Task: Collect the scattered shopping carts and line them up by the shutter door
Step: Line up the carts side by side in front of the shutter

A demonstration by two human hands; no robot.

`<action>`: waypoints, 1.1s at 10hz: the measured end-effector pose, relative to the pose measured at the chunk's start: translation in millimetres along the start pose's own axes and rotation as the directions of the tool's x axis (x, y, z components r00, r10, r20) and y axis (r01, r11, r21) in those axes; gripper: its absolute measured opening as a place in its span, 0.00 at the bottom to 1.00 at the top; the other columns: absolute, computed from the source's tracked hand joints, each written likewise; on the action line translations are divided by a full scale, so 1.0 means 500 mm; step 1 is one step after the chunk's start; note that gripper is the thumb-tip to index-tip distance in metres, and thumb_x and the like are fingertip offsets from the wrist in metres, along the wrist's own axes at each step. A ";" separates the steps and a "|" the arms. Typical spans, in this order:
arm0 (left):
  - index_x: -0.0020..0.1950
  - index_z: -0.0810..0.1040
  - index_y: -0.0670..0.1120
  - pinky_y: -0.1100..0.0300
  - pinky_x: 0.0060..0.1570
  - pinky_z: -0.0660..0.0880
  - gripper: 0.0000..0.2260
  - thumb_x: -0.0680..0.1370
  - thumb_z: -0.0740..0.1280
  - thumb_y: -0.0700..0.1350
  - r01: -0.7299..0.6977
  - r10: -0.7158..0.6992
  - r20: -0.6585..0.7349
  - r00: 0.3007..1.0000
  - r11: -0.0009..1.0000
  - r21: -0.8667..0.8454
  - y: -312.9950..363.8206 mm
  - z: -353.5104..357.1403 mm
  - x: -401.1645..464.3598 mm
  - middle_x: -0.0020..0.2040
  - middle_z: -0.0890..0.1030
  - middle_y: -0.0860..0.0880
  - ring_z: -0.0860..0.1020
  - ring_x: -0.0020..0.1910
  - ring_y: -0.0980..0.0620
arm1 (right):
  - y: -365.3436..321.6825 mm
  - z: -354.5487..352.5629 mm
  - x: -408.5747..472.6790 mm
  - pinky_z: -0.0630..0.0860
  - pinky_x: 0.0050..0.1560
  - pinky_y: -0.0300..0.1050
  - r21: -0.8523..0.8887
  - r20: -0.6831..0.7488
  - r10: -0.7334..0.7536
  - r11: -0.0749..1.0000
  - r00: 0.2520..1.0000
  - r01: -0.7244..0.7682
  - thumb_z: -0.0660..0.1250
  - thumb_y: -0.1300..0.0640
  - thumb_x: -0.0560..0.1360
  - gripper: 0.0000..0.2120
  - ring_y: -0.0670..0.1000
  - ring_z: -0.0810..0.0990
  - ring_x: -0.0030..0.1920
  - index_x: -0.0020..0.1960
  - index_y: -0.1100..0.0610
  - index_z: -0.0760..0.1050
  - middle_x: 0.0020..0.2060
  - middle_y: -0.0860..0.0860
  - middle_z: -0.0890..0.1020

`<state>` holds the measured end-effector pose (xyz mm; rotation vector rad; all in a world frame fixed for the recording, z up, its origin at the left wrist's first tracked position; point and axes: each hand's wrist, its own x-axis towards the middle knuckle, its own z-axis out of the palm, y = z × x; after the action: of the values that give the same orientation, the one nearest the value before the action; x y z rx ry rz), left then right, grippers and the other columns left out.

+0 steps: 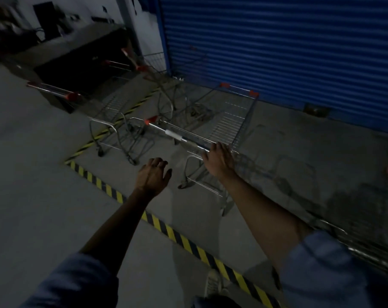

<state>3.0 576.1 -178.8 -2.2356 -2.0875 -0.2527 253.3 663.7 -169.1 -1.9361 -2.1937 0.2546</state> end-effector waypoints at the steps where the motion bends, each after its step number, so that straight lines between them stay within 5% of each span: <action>1: 0.66 0.80 0.45 0.46 0.55 0.78 0.25 0.82 0.56 0.60 0.012 -0.012 0.002 1.000 1.000 0.000 -0.020 0.001 0.081 0.64 0.79 0.45 0.76 0.64 0.41 | -0.022 0.042 0.102 0.70 0.69 0.68 0.063 0.063 0.042 0.997 0.997 -0.046 0.53 0.42 0.83 0.27 0.64 0.79 0.63 0.62 0.61 0.78 0.61 0.62 0.81; 2: 0.69 0.78 0.45 0.46 0.57 0.76 0.21 0.83 0.61 0.57 0.017 -0.016 0.024 1.000 0.999 -0.032 -0.019 0.005 0.150 0.66 0.79 0.44 0.75 0.66 0.40 | -0.017 0.085 0.150 0.65 0.72 0.68 -0.029 0.175 0.041 0.999 0.984 -0.036 0.53 0.44 0.86 0.24 0.63 0.81 0.62 0.68 0.58 0.77 0.61 0.61 0.83; 3: 0.72 0.75 0.46 0.46 0.62 0.73 0.22 0.83 0.63 0.56 -0.040 0.040 0.030 0.999 0.999 0.001 -0.023 0.024 0.205 0.72 0.76 0.44 0.73 0.70 0.41 | 0.003 0.115 0.162 0.63 0.73 0.68 -0.216 0.216 0.066 0.976 0.974 -0.018 0.40 0.42 0.85 0.33 0.61 0.82 0.62 0.68 0.54 0.78 0.60 0.58 0.84; 4: 0.79 0.69 0.45 0.45 0.72 0.66 0.25 0.86 0.58 0.57 -0.006 0.007 0.074 0.997 1.000 -0.012 -0.044 0.050 0.248 0.78 0.70 0.43 0.68 0.77 0.40 | 0.022 0.138 0.174 0.56 0.77 0.66 -0.189 0.209 0.232 0.963 0.950 -0.194 0.37 0.33 0.81 0.42 0.59 0.82 0.63 0.58 0.54 0.85 0.52 0.57 0.87; 5: 0.80 0.67 0.43 0.43 0.76 0.60 0.26 0.87 0.50 0.56 0.035 -0.027 0.134 0.991 0.997 -0.064 -0.075 0.094 0.262 0.80 0.68 0.40 0.66 0.78 0.37 | 0.062 0.092 0.138 0.51 0.77 0.63 -0.142 0.228 0.333 0.941 0.915 -0.307 0.40 0.29 0.80 0.41 0.56 0.78 0.69 0.62 0.50 0.84 0.59 0.53 0.86; 6: 0.75 0.75 0.39 0.36 0.73 0.63 0.26 0.88 0.47 0.52 -0.269 0.271 0.091 0.958 0.963 -0.032 -0.081 0.151 0.253 0.74 0.75 0.36 0.72 0.74 0.31 | 0.107 0.004 0.068 0.53 0.77 0.59 -0.026 0.266 0.337 0.939 0.903 -0.343 0.45 0.33 0.84 0.35 0.59 0.71 0.74 0.73 0.53 0.76 0.71 0.56 0.78; 7: 0.70 0.80 0.43 0.37 0.78 0.60 0.16 0.87 0.58 0.46 -0.470 0.470 0.010 0.883 0.883 -0.009 -0.051 0.176 0.226 0.66 0.82 0.41 0.78 0.67 0.37 | 0.156 -0.021 -0.005 0.61 0.76 0.57 -0.045 0.237 0.396 0.917 0.887 -0.397 0.49 0.35 0.85 0.32 0.60 0.72 0.73 0.74 0.56 0.75 0.71 0.59 0.77; 8: 0.54 0.78 0.49 0.37 0.70 0.66 0.14 0.87 0.55 0.53 -0.429 0.428 0.016 0.903 0.902 0.043 -0.010 0.154 0.187 0.51 0.78 0.46 0.76 0.52 0.38 | 0.197 -0.006 -0.075 0.59 0.77 0.56 -0.173 0.233 0.480 0.876 0.846 -0.450 0.47 0.34 0.83 0.35 0.57 0.75 0.72 0.70 0.57 0.78 0.68 0.57 0.80; 9: 0.48 0.76 0.46 0.42 0.56 0.72 0.19 0.87 0.51 0.53 -0.398 0.399 0.024 0.917 0.917 -0.025 0.047 0.143 0.162 0.47 0.77 0.42 0.76 0.48 0.38 | 0.240 0.032 -0.152 0.52 0.80 0.55 -0.337 0.174 0.498 0.841 0.849 -0.424 0.37 0.34 0.78 0.42 0.51 0.83 0.61 0.58 0.54 0.86 0.52 0.51 0.88; 10: 0.50 0.83 0.45 0.39 0.56 0.74 0.16 0.85 0.56 0.45 -0.460 0.456 0.087 0.886 0.887 0.033 0.054 0.175 0.121 0.35 0.80 0.44 0.79 0.33 0.41 | 0.257 0.069 -0.236 0.61 0.74 0.48 -0.305 0.078 0.525 0.822 0.847 -0.481 0.57 0.38 0.80 0.27 0.51 0.87 0.45 0.44 0.54 0.88 0.38 0.51 0.88; 11: 0.45 0.81 0.47 0.40 0.57 0.72 0.17 0.83 0.54 0.47 -0.470 0.456 0.164 0.875 0.881 0.059 0.064 0.161 0.091 0.29 0.78 0.46 0.78 0.28 0.43 | 0.245 0.066 -0.319 0.63 0.64 0.26 0.118 -0.014 0.420 0.902 0.908 -0.415 0.53 0.61 0.89 0.22 0.63 0.72 0.57 0.58 0.81 0.76 0.54 0.81 0.77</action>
<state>43.2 631.9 -248.2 -2.6668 -1.4998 0.0459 380.6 520.7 -239.4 -2.3048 -1.6749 0.3906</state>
